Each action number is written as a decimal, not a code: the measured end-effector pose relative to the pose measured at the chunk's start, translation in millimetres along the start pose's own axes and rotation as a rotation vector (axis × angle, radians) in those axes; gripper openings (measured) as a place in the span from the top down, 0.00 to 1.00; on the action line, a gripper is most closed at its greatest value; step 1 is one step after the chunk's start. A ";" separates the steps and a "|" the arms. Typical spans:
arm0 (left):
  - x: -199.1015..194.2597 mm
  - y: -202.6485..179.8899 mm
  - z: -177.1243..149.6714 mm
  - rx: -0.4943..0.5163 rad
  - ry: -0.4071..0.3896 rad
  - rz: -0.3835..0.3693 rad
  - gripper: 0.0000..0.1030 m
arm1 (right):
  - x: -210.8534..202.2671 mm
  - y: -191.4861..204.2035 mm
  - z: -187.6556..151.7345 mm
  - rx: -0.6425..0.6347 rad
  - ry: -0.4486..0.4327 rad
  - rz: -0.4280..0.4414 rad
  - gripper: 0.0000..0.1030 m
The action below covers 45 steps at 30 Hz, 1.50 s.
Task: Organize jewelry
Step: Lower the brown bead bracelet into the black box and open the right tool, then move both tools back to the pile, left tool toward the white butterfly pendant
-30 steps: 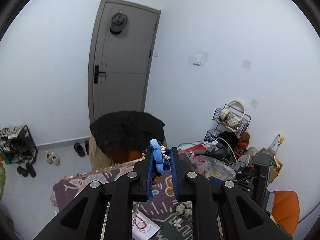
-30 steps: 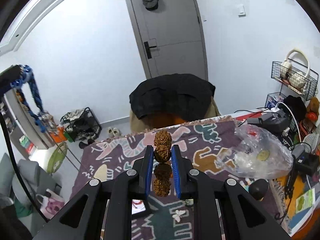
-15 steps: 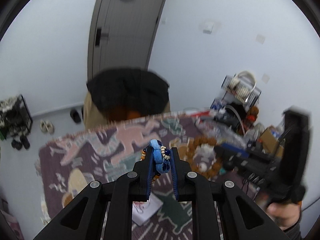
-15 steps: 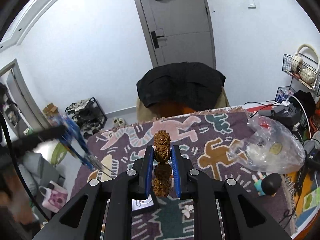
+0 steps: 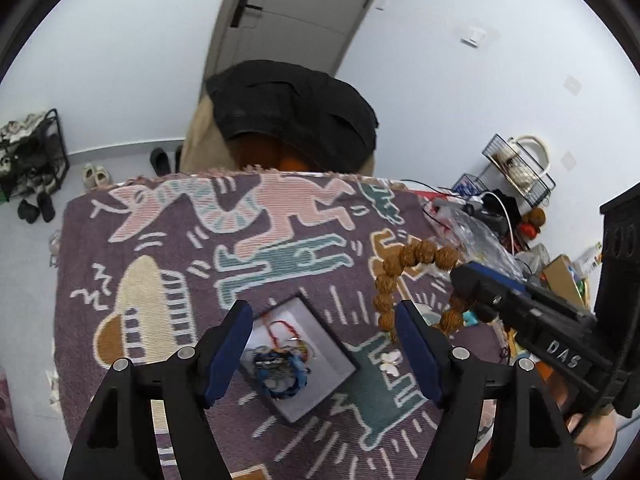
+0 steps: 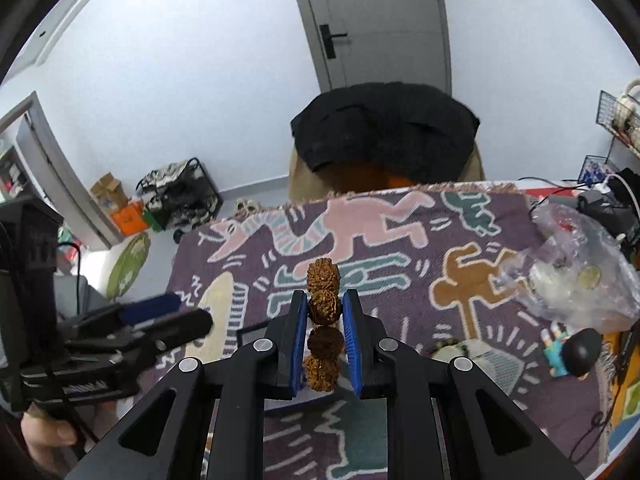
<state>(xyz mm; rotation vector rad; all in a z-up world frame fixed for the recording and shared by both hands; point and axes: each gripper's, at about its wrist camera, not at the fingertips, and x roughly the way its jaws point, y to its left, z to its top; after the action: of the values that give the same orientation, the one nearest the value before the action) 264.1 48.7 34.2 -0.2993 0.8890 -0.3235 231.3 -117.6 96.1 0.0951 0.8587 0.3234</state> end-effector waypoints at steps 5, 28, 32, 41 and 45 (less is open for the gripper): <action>-10.2 21.3 -4.9 -0.020 -0.019 0.043 0.28 | 21.5 18.6 -6.4 -0.021 0.043 0.029 0.82; -12.5 39.7 -22.5 -0.042 -0.013 0.038 0.20 | 44.8 -5.1 -30.6 0.028 0.170 -0.006 0.47; -2.5 23.0 -23.7 -0.019 0.002 0.016 0.20 | 34.4 -31.4 -34.5 0.058 0.163 -0.027 0.47; 27.9 -30.2 -25.3 0.065 0.034 -0.032 0.20 | 15.1 -91.9 -47.6 0.132 0.151 -0.079 0.47; 44.6 -53.5 -28.8 0.111 0.060 -0.040 0.20 | 8.2 -116.0 -56.3 0.160 0.149 -0.098 0.47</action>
<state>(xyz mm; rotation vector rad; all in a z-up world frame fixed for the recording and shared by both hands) 259.4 -21.1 6.1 -0.2057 0.9217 -0.4193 221.8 -227.5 28.8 0.1789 1.0334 0.1712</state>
